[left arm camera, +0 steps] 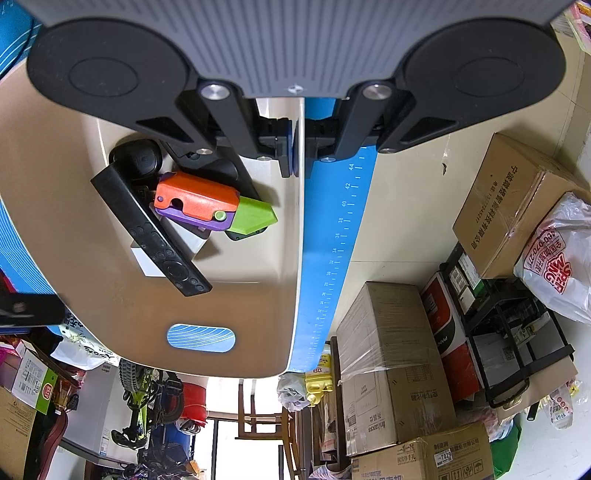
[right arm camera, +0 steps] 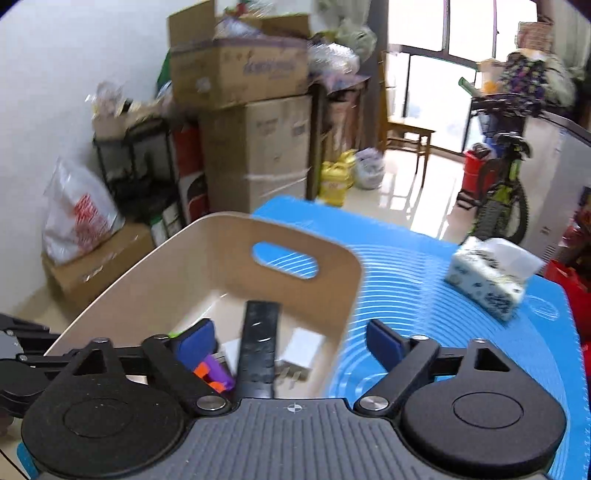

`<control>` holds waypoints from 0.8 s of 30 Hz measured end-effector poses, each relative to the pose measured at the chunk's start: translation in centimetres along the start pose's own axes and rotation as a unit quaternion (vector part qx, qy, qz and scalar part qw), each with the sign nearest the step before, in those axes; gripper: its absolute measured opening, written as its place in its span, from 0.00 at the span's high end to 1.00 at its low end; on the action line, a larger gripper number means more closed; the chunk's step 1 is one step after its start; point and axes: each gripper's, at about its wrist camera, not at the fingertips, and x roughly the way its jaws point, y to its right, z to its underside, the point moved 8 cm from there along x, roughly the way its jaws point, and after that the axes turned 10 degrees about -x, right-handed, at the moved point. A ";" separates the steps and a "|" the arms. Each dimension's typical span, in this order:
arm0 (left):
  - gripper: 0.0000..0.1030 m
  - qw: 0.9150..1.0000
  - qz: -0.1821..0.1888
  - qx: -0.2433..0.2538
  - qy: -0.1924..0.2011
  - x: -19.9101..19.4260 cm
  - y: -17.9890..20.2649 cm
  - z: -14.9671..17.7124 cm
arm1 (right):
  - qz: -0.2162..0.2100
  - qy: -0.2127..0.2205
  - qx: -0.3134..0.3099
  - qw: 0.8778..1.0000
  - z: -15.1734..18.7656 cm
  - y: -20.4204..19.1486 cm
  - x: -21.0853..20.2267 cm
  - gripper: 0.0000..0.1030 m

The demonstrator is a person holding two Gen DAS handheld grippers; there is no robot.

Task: Organize rigid objects
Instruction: 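Carry the black remote into the basket and open the right gripper, then move the right gripper to the black marker and grasp it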

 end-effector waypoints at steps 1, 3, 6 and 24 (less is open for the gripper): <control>0.96 1.000 0.000 0.000 0.000 0.0 0.0 0.0 | 0.009 0.001 0.005 1.000 0.2 0.9 -0.4 0.08; 0.96 1.000 0.000 0.000 0.000 0.0 0.0 0.0 | 0.027 0.003 0.011 1.000 0.8 2.6 -1.1 0.06; 0.96 1.000 0.000 0.000 0.000 0.0 0.0 0.0 | 0.045 -0.009 0.029 0.998 2.7 5.3 -1.3 0.05; 0.95 1.000 0.000 0.000 0.000 0.0 0.0 0.0 | 0.071 -0.121 0.097 0.985 13.6 9.6 6.0 0.21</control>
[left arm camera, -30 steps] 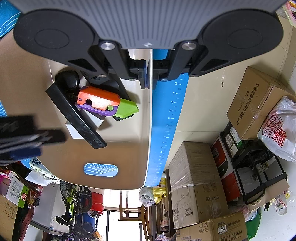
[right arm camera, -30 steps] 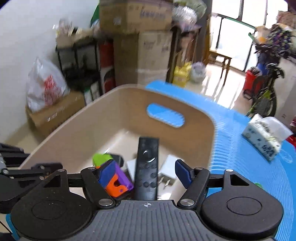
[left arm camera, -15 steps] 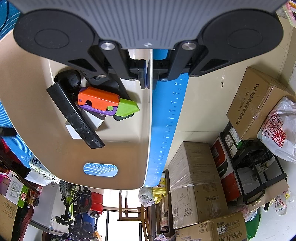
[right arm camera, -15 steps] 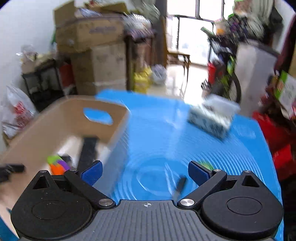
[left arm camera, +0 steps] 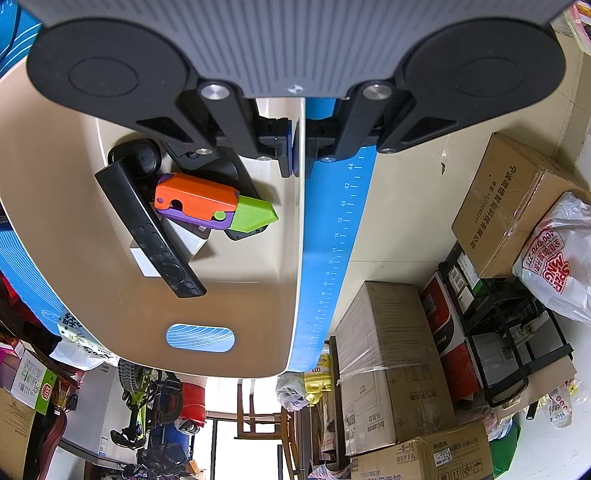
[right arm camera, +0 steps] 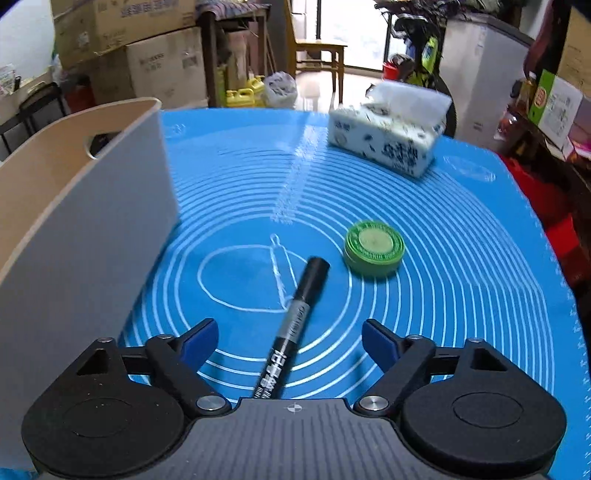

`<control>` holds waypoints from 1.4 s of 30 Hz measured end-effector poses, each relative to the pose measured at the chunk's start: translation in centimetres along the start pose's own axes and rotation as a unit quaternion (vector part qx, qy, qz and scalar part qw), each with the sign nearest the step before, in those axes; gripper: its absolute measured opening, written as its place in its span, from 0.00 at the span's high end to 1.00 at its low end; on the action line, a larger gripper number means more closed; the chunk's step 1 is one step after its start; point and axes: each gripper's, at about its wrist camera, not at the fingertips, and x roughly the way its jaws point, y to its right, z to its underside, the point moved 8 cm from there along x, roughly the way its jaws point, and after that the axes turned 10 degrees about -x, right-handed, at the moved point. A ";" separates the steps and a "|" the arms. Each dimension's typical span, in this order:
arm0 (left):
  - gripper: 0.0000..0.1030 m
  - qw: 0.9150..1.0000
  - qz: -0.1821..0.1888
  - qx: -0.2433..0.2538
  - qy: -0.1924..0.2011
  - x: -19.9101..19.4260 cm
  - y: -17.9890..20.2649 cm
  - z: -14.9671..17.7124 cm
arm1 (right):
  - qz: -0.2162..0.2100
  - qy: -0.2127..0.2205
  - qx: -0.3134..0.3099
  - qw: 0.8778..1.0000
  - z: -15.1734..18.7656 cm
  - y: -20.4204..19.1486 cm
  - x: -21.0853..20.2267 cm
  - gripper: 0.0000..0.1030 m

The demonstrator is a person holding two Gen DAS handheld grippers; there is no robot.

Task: Organize rigid objects
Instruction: 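Move the right gripper to the black marker and grasp it, then carry the black marker into the basket and open the right gripper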

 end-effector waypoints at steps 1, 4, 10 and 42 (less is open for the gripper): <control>0.95 1.000 0.000 0.000 0.000 0.0 0.0 0.0 | 0.001 -0.004 0.004 1.000 0.2 0.1 0.4 0.26; 0.95 1.000 0.000 0.000 0.000 0.0 0.0 0.0 | 0.005 -0.008 0.006 1.000 0.6 0.1 1.0 0.38; 0.95 1.000 0.000 0.000 0.000 0.0 0.0 0.0 | 0.005 0.000 -0.006 1.000 0.4 -0.7 0.9 0.70; 0.95 1.000 0.000 0.000 0.000 0.0 0.0 0.0 | -0.050 0.181 -0.037 0.982 -8.6 -6.3 -12.2 0.78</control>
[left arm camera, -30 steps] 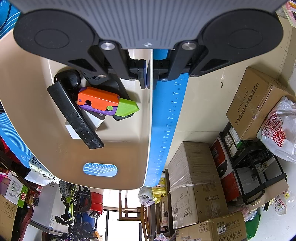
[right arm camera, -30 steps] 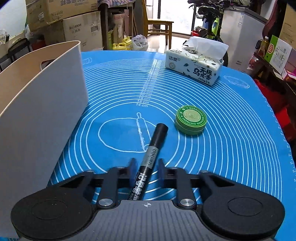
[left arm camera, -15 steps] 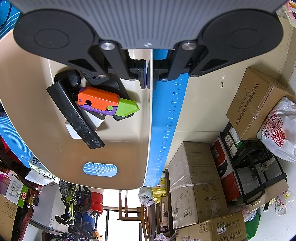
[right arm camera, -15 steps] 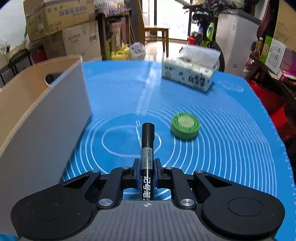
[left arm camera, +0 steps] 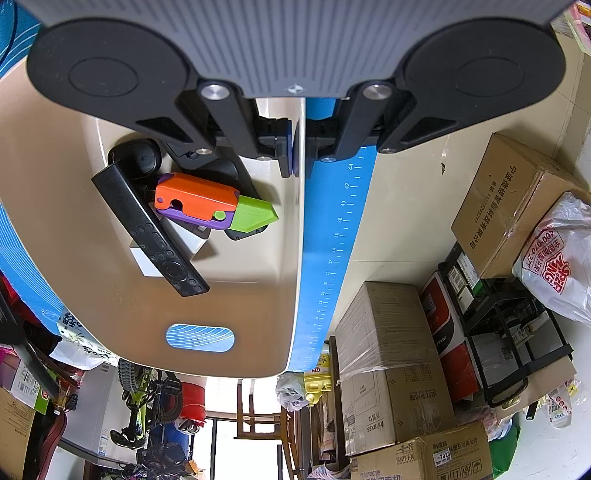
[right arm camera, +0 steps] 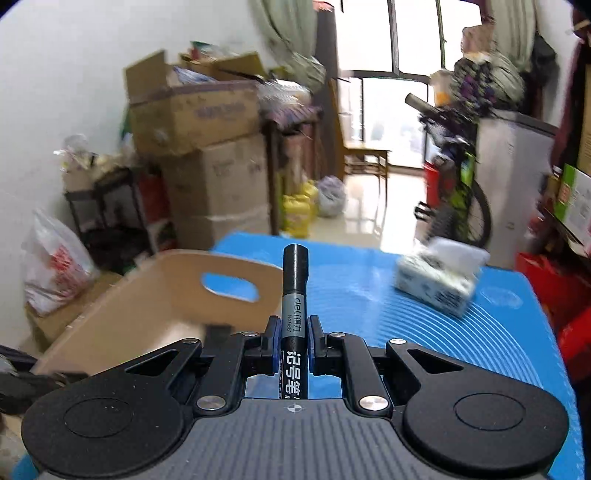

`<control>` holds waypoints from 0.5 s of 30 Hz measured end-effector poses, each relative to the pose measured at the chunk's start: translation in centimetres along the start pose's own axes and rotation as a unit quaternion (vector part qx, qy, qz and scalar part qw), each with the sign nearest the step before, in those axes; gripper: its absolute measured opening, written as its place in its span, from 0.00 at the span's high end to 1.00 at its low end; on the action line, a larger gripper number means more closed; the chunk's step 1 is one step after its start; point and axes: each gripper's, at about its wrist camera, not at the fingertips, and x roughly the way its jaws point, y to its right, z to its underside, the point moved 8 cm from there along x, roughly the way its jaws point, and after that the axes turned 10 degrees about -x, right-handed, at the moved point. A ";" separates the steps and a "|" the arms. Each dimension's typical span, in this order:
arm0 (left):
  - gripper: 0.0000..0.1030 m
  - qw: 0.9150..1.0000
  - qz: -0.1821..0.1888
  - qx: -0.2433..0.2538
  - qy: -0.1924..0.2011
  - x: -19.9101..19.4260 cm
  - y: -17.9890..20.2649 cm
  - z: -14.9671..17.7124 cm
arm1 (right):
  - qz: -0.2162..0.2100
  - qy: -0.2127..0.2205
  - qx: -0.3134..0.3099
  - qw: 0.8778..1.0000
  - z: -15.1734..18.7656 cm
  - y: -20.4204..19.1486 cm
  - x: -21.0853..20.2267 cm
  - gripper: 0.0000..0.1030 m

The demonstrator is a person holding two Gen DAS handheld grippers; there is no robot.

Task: Organize rigid objects
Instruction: 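Carry the black marker into the basket and open the right gripper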

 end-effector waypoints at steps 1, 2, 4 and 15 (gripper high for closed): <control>0.95 1.000 0.000 0.000 0.000 0.0 0.0 0.0 | -0.010 0.004 -0.003 1.000 -0.6 -0.8 0.1 0.78; 0.95 1.000 0.000 0.000 0.000 0.0 0.0 0.0 | -0.018 0.006 -0.007 1.000 -1.1 -1.5 0.2 0.78; 0.95 1.000 0.000 0.000 0.000 0.0 0.0 0.0 | -0.037 0.005 -0.016 0.999 -2.0 -3.2 0.8 0.78; 0.96 1.000 0.000 0.000 0.000 0.0 0.0 0.0 | -0.096 -0.089 -0.079 0.988 -1.6 -10.8 7.2 0.78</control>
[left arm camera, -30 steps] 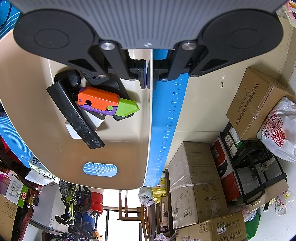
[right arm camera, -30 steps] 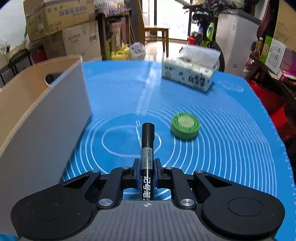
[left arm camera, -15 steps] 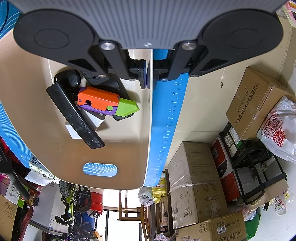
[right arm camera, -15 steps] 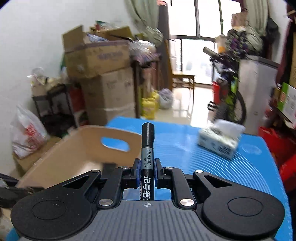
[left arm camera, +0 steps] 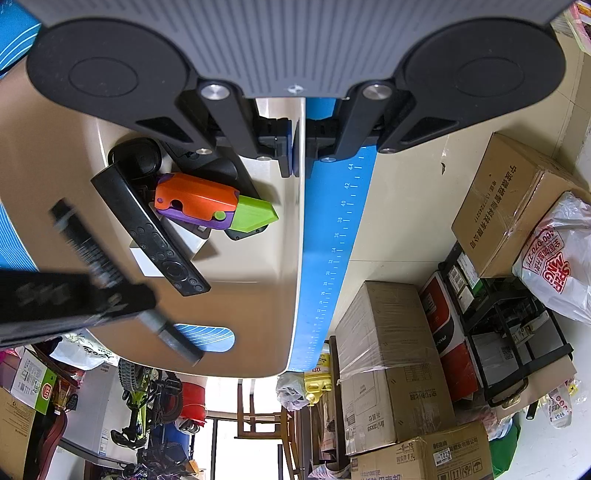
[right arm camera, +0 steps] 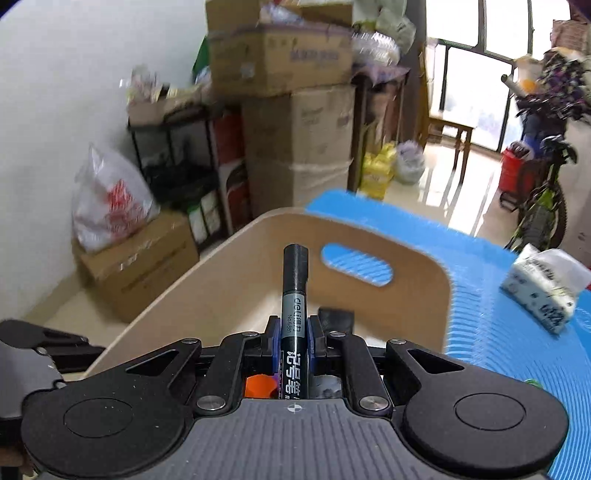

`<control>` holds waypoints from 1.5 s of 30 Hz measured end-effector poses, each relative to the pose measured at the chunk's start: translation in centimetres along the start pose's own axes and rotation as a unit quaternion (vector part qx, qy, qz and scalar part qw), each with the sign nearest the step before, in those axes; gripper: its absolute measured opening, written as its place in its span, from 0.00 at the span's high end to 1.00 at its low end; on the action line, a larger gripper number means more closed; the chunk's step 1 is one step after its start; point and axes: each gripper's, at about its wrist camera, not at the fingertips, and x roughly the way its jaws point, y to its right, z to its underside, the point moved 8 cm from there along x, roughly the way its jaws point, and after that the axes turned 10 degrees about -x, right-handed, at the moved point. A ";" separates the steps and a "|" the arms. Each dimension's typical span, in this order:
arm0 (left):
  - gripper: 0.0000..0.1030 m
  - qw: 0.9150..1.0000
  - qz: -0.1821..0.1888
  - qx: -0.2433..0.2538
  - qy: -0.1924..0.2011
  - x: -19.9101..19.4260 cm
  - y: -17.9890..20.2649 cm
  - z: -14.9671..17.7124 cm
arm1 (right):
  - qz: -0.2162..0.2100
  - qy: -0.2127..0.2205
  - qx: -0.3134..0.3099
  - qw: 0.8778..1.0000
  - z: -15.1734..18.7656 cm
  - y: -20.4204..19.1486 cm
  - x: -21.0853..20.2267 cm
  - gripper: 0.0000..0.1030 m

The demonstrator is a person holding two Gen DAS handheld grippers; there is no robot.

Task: Organize rigid objects
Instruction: 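Carry the black marker into the basket and open the right gripper, then move the right gripper to the green round tin and grasp it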

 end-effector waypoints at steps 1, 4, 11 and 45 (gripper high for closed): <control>0.96 1.000 0.000 0.000 0.000 0.0 0.0 0.0 | -0.001 -0.010 -0.004 1.000 0.1 -0.5 0.7 0.78; 0.96 1.000 0.001 -0.001 0.000 -0.1 -0.1 0.0 | -0.002 -0.044 -0.016 0.999 0.5 -1.5 2.4 0.78; 0.96 1.000 0.000 0.000 0.000 0.0 -0.1 0.0 | -0.012 -0.112 -0.016 0.993 2.4 -2.1 5.3 0.78; 0.95 1.000 -0.001 0.000 0.000 -0.2 -0.2 -0.1 | 0.137 0.019 0.041 0.989 6.9 15.0 -5.0 0.02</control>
